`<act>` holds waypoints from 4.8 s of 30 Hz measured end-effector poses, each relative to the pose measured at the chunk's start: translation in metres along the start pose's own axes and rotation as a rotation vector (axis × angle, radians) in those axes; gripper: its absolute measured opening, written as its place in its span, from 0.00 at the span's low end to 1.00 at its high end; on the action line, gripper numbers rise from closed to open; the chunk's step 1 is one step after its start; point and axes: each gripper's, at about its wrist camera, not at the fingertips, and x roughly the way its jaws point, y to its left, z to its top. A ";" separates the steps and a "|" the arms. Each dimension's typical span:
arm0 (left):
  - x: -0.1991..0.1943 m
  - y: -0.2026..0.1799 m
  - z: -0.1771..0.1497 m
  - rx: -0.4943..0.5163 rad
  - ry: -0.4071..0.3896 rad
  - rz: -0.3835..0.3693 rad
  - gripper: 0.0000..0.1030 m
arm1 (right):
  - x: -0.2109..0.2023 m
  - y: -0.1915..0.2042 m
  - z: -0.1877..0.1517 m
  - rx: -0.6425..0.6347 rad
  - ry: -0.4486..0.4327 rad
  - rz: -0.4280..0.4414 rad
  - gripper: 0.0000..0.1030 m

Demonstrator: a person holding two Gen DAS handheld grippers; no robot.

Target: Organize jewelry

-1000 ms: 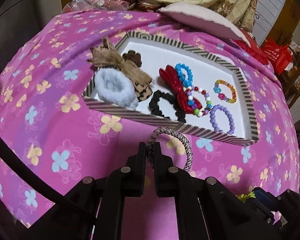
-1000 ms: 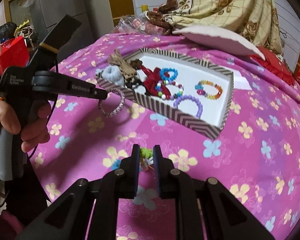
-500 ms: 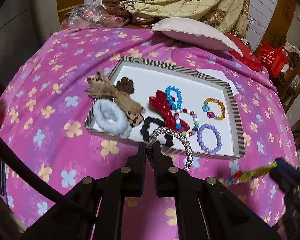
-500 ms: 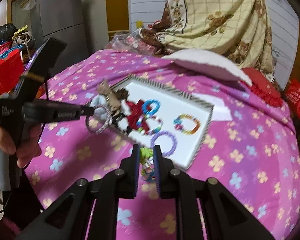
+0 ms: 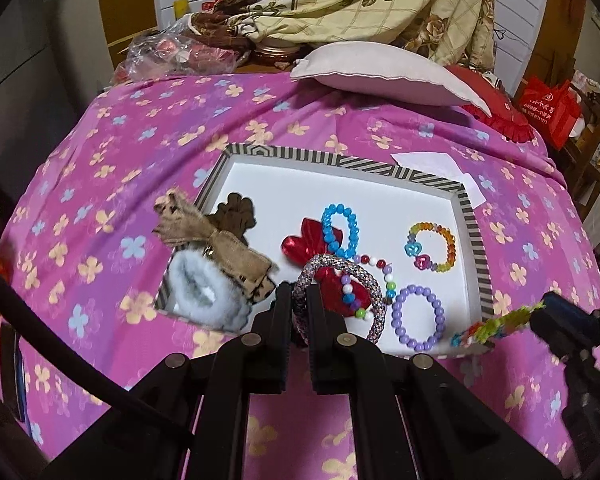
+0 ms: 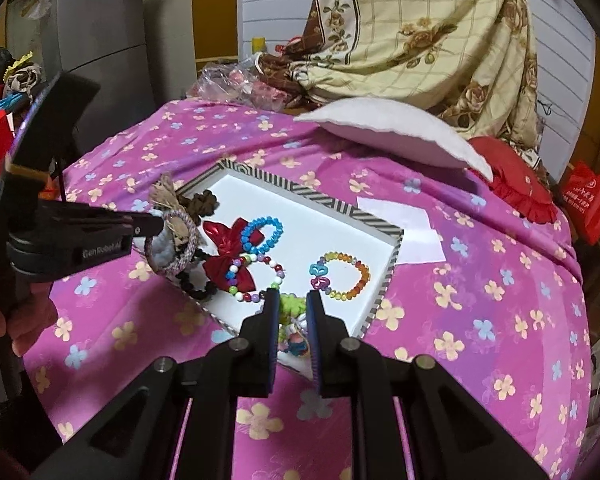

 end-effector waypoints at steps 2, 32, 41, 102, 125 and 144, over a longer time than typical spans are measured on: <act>0.006 -0.005 0.005 0.008 0.004 0.002 0.19 | 0.008 -0.003 -0.001 0.004 0.016 0.001 0.13; 0.132 -0.055 0.055 0.009 0.139 -0.025 0.26 | 0.103 -0.054 -0.009 0.102 0.109 -0.034 0.32; 0.102 -0.045 0.042 0.013 0.103 -0.017 0.35 | 0.074 -0.045 -0.016 0.180 0.057 -0.016 0.51; -0.013 0.018 -0.034 -0.029 -0.103 0.091 0.35 | 0.049 0.018 -0.013 0.284 0.045 -0.067 0.72; -0.014 0.021 -0.036 -0.038 -0.104 0.095 0.35 | 0.042 0.019 -0.010 0.276 0.047 -0.082 0.72; -0.014 0.024 -0.030 -0.040 -0.105 0.099 0.35 | 0.045 0.019 -0.009 0.271 0.059 -0.078 0.73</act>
